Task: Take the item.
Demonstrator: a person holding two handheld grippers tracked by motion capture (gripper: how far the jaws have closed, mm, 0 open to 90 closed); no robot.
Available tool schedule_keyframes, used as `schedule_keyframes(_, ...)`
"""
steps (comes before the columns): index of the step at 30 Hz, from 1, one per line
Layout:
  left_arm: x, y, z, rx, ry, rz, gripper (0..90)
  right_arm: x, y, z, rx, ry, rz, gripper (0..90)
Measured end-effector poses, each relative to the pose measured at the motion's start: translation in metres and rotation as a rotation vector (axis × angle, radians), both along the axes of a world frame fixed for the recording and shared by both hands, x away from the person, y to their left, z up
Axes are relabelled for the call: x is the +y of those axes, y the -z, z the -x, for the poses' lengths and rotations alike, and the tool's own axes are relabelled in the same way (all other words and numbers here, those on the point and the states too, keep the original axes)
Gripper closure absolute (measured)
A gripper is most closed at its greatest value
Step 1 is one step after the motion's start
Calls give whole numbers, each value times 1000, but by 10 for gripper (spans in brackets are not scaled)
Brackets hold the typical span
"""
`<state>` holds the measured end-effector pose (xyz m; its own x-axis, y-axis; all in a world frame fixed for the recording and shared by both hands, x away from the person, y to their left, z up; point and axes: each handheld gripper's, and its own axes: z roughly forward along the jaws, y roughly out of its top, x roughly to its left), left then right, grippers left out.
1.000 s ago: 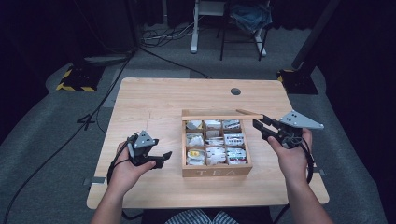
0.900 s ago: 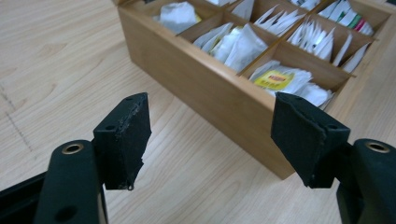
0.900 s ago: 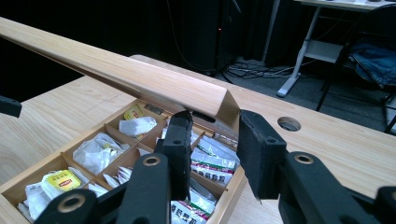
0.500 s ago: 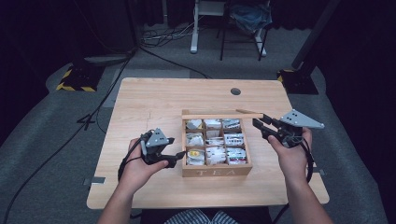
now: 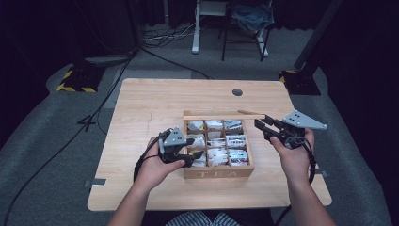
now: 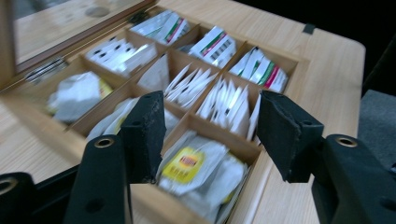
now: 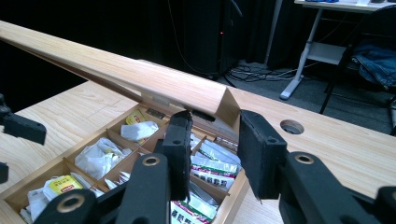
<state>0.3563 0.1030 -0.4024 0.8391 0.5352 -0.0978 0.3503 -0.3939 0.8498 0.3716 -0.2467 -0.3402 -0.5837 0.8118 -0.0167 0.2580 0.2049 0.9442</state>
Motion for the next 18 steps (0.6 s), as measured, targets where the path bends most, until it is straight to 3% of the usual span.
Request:
schedule_keyframes(11, -29, 9, -7, 32, 102, 0, 593, 0, 0, 0, 0, -4, -2, 650)
schedule_keyframes(18, -43, 19, -15, 74, 162, 12, 684, 0, 0, 0, 0, -3, -2, 650)
